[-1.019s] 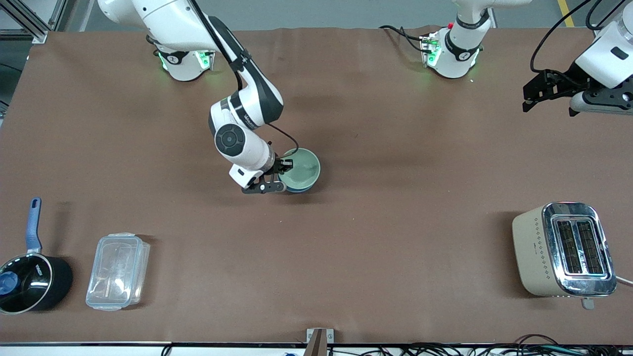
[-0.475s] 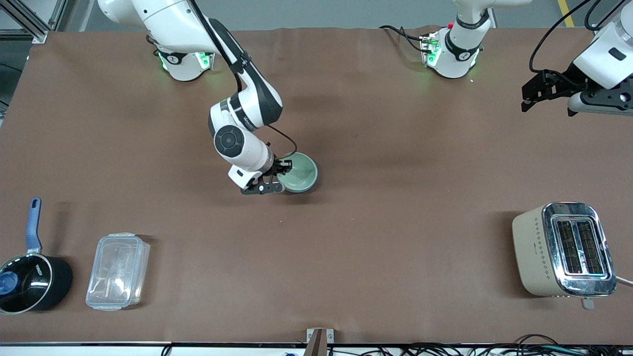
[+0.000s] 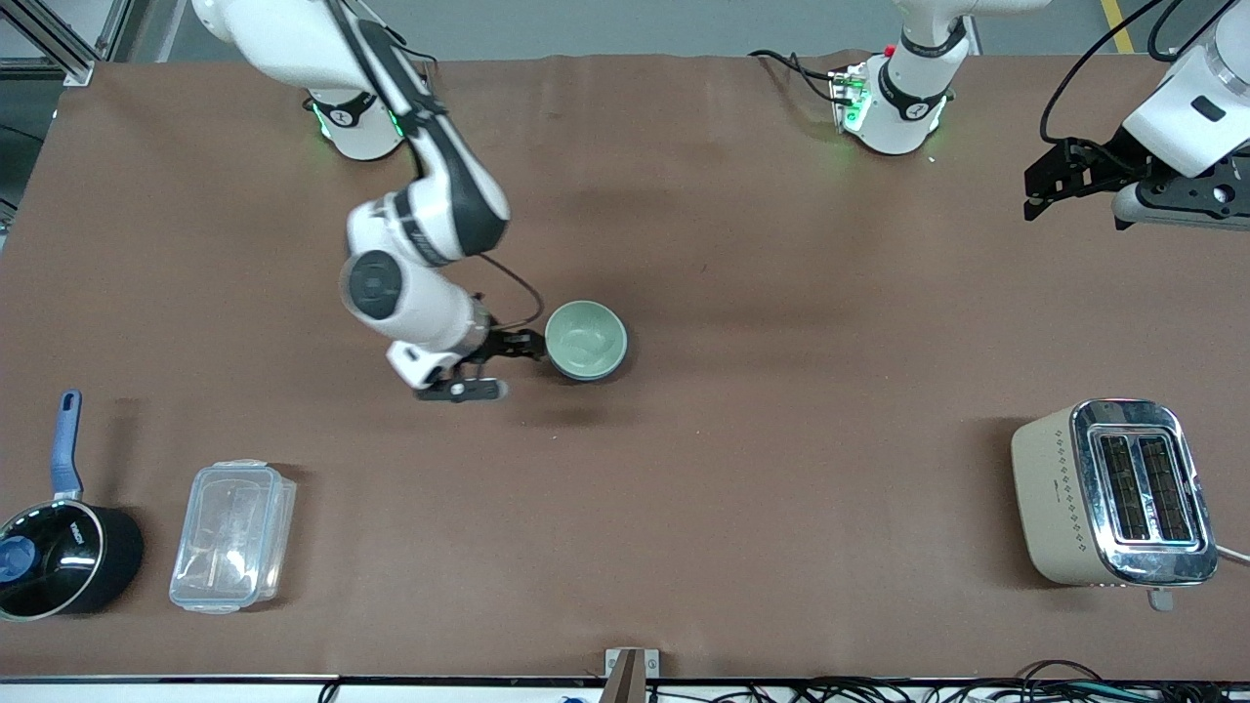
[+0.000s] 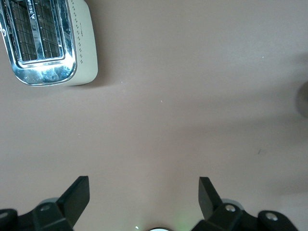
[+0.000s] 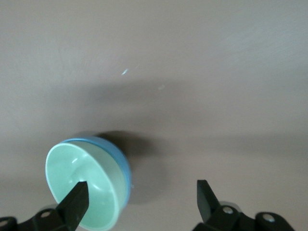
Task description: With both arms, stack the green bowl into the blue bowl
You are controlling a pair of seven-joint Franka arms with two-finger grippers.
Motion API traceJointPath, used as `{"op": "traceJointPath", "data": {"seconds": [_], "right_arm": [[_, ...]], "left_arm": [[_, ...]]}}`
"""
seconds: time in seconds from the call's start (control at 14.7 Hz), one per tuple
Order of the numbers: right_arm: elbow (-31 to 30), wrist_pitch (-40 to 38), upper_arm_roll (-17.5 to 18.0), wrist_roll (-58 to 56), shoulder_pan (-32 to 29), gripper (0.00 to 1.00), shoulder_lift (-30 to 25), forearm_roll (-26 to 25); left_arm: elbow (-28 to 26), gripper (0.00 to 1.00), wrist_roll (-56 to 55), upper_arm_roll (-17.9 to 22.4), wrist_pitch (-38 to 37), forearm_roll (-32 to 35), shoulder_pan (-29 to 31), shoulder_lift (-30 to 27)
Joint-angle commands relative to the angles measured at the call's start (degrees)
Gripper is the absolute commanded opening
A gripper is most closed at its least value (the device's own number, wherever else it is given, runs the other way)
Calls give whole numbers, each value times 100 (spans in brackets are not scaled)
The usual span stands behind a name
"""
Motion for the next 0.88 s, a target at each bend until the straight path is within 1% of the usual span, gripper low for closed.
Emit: {"op": "traceJointPath", "data": {"seconds": [0.0,0.07,0.2,0.27,0.54,0.68,0.81], "right_arm": [[-221,-578,67,-555,-888,100,-837,-92],[-204,-762,67,-652,-1143,100,-1048,-425],[-213,-1026,75,-679,-1460,100,-1435,-1084],[-213,-1219,76,-688,-1636,100,-1619,-1270],[-213,-1809,93,-837,-2217,100,-2252,-1587],[-143,-2160,128,-855,-2489,100,-2508,-1597],[233,-2651,146,-855,-2622,100,-2561,-1597]], "left_arm": [[24,100,-16,8,-21,-83,-20,-45],[33,100,-25,8,-47,-83,-12,-63],[33,100,-25,8,-65,-83,-11,-63],[33,100,-25,8,-65,-83,-3,-54],[51,100,-42,8,-56,-83,-3,-37],[42,100,-42,8,-56,-92,-3,-36],[42,100,-42,8,-65,-92,-20,-36]]}}
